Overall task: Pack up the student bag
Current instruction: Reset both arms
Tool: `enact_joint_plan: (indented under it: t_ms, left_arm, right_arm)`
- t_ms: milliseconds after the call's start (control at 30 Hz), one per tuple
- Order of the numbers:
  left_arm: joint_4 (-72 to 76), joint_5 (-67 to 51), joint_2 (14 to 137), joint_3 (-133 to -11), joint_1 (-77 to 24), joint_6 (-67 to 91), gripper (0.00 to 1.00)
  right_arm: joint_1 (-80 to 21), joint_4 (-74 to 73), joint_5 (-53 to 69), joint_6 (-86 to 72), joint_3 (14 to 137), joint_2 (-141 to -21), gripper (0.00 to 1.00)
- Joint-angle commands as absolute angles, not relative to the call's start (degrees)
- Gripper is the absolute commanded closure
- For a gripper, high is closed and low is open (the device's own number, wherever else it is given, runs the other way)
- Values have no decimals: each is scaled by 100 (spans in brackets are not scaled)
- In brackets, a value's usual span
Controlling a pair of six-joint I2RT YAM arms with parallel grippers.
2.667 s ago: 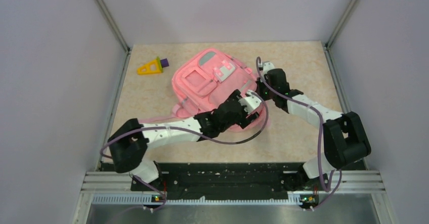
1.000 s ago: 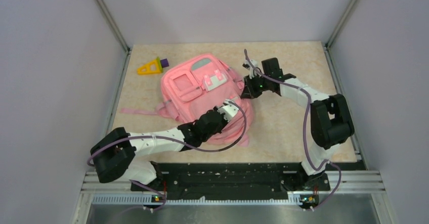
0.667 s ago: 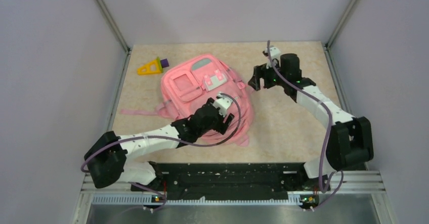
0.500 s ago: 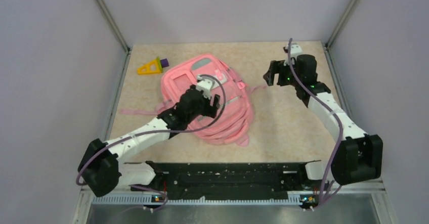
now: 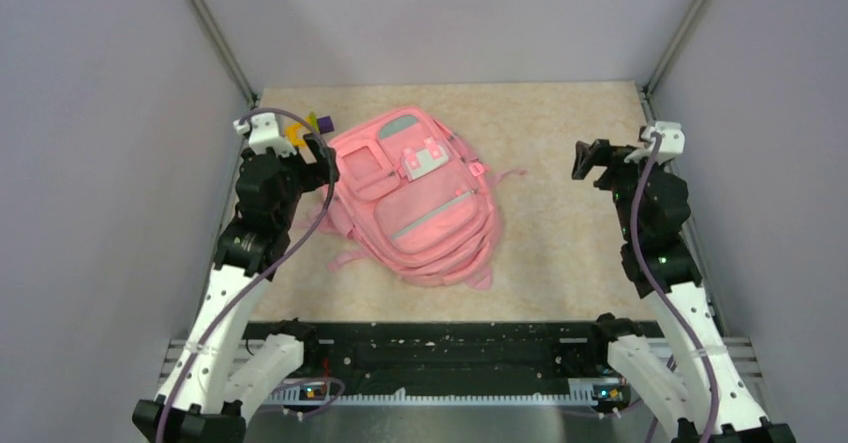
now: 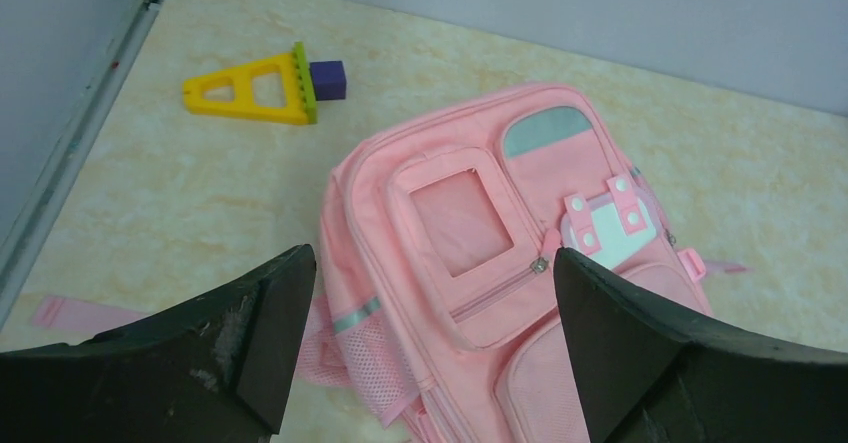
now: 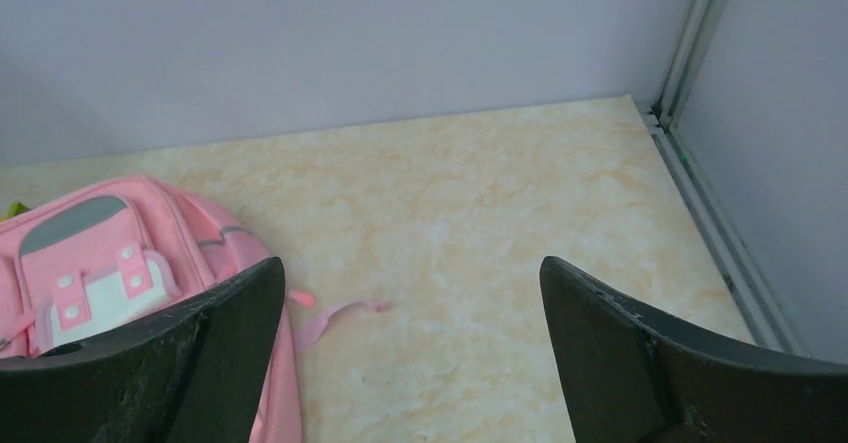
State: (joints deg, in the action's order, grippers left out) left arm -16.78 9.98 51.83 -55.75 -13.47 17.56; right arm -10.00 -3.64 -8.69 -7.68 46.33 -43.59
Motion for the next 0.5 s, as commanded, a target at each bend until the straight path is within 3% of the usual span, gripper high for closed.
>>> enact_joint_plan:
  t_ms: [0,467]
  left_arm:
    - [-1842,1448,4684,-4987,-1201,1844,7]
    - [-1904,1497,4418,-4746,-1169,1881,7]
  right_arm:
    - [-1035,337,-1389,-729,3924,-3965,5]
    - [-1030,376,-1474,-777,3882,-4046,4]
